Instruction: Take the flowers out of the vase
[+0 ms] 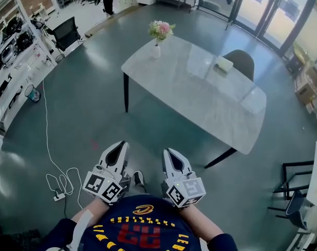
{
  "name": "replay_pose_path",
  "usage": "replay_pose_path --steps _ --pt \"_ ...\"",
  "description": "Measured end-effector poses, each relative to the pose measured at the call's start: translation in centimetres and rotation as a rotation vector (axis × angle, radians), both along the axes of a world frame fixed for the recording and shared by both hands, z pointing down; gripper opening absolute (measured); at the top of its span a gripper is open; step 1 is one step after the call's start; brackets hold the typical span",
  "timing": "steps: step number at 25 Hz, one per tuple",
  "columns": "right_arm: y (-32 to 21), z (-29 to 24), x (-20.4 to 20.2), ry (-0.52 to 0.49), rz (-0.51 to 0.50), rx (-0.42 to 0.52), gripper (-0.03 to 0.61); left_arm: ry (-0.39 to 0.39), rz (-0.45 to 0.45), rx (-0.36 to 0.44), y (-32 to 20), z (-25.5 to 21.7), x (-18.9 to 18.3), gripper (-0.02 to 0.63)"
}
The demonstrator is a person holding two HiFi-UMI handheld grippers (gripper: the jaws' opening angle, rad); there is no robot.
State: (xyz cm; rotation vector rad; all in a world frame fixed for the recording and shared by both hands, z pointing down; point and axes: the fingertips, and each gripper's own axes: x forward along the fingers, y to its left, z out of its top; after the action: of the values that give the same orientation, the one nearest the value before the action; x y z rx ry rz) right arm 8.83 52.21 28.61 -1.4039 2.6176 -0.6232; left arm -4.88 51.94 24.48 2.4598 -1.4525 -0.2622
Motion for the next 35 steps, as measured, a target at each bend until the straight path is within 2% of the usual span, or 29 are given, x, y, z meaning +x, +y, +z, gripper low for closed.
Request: replay_pose_path --steps 11,18,24,31,35 --pt "-6.3 0.8 -9.2 0.049 0.021 -0.03 0.003 0.033 0.057 -0.026 -7.7 0.9 -8.3 0.003" --pt "-7.8 1.4 -11.2 0.085 0.055 -0.06 0.003 0.077 0.093 -0.065 -10.0 2.4 -10.3 0.003" --pt "-9.8 3.3 -11.1 0.082 0.069 -0.089 0.003 0.083 0.094 -0.085 -12.7 4.1 -10.6 0.003" --pt "-15.2 2.7 -11.8 0.043 0.048 -0.061 0.003 -0.009 0.089 -0.013 -16.8 2.0 -11.2 0.003" --pt "-19.2 1.4 -11.2 0.041 0.039 -0.027 0.003 -0.03 0.015 0.052 -21.3 -0.3 -12.3 0.003"
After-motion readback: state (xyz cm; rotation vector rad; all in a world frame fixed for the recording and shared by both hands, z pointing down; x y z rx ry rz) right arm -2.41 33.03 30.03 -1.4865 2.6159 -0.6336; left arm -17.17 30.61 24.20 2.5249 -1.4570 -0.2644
